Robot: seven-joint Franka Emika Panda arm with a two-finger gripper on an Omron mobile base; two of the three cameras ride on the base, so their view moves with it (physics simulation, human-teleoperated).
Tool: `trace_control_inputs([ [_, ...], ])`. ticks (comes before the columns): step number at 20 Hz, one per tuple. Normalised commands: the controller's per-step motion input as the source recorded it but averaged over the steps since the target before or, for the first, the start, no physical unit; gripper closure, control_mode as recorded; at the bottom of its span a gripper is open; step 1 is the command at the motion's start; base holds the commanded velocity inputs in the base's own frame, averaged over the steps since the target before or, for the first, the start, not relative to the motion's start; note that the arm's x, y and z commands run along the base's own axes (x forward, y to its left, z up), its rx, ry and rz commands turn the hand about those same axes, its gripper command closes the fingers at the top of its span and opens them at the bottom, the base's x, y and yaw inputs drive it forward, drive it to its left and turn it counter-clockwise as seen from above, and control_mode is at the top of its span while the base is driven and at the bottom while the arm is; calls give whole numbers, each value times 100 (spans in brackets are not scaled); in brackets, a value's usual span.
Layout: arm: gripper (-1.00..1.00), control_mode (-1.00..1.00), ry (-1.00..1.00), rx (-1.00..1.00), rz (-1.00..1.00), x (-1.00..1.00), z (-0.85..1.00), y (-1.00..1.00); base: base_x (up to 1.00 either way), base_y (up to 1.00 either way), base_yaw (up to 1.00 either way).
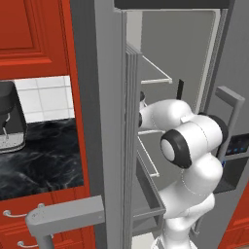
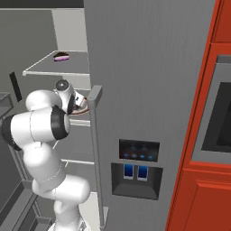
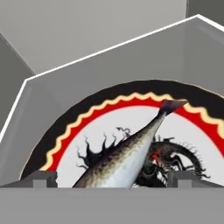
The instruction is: Retrieve the fish from the fridge and place it on the saucepan with marinade on the stove.
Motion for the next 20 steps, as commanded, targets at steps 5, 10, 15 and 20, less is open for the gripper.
trace_control_inputs([
  [5, -100, -100, 12, -2, 0, 0, -8, 0, 0, 0, 0],
  [10, -100, -100, 3, -1, 0, 6, -4, 0, 0, 0, 0],
  [15, -100, -100, 0, 0, 0, 14, -14, 2, 0, 0, 0],
  [20, -100, -100, 0, -1, 0, 21, -29, 6, 0, 0, 0],
])
